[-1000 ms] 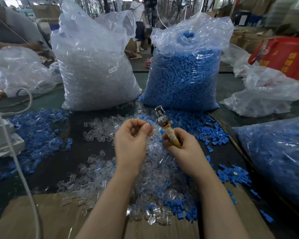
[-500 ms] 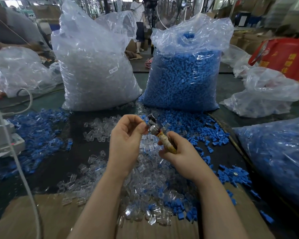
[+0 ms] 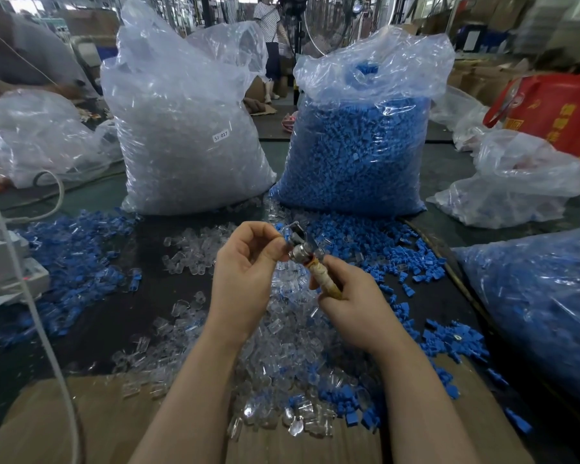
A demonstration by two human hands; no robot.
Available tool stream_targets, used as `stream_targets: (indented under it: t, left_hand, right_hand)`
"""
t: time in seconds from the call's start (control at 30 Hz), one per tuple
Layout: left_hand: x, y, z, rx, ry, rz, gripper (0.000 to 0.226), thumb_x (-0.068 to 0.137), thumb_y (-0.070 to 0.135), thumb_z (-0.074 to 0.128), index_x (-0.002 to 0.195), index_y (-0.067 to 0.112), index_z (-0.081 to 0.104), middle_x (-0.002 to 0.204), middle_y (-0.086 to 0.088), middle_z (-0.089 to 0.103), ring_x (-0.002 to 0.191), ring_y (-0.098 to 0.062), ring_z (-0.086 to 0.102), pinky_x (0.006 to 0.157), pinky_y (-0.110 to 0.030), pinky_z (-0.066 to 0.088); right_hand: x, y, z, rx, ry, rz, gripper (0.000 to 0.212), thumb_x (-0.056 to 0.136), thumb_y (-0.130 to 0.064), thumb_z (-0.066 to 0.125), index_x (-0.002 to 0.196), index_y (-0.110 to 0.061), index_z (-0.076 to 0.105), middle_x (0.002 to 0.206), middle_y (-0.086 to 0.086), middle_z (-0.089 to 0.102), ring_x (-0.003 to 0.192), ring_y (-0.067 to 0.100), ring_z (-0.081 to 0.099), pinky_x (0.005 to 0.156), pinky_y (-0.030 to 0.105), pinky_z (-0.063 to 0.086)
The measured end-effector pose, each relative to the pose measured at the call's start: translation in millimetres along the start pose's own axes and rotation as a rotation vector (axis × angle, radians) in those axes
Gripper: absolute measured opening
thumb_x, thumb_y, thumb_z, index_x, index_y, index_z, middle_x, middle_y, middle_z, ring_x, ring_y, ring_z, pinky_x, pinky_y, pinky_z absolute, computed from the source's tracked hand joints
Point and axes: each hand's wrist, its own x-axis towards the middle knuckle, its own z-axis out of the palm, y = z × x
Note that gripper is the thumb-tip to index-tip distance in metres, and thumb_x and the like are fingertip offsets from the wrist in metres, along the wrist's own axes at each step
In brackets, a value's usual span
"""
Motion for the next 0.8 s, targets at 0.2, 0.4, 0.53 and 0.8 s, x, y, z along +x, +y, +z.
stream_targets:
  t: [0.2,0.4,0.53,0.8]
  left_hand:
    - [1,0,1,-0.011,0.029,-0.026,0.015,0.091,-0.002,0.061,0.087,0.013,0.061,0.073,0.013,0.066,0.071,0.001,0.062,0.070,-0.013,0.049]
    - [8,3,-19,0.105,0.113,-0.071,0.010,0.082,0.005,0.075,0.085,0.014,0.071,0.078,0.001,0.073,0.074,-0.011,0.069,0.071,-0.019,0.055]
    - [11,-3,-57,0.312,0.331,-0.148,0.010,0.082,0.015,0.077,0.081,0.023,0.071,0.074,0.001,0.072,0.073,-0.013,0.069,0.072,-0.027,0.056]
    - [-1,-29,-120,1.160,0.583,-0.361,0.005,0.085,0.011,0.072,0.090,0.009,0.074,0.092,-0.019,0.070,0.090,-0.040,0.061,0.077,-0.044,0.047]
  right_hand:
    - [0,-1,1,-0.029,0.004,0.001,0.015,0.068,-0.021,0.049,0.082,-0.025,0.051,0.063,-0.004,0.048,0.056,0.015,0.040,0.056,0.033,0.032]
    - [0,-1,3,-0.102,0.035,0.016,0.014,0.069,-0.026,0.052,0.081,-0.031,0.048,0.068,-0.006,0.050,0.060,0.015,0.045,0.057,0.035,0.037]
    - [1,2,-1,-0.139,0.113,0.058,0.014,0.075,-0.024,0.056,0.080,-0.032,0.046,0.069,-0.007,0.055,0.061,0.014,0.049,0.057,0.036,0.041]
    - [1,9,-11,-0.334,0.350,0.222,0.010,0.085,-0.022,0.059,0.084,-0.026,0.050,0.073,-0.005,0.057,0.065,0.016,0.052,0.052,0.032,0.034]
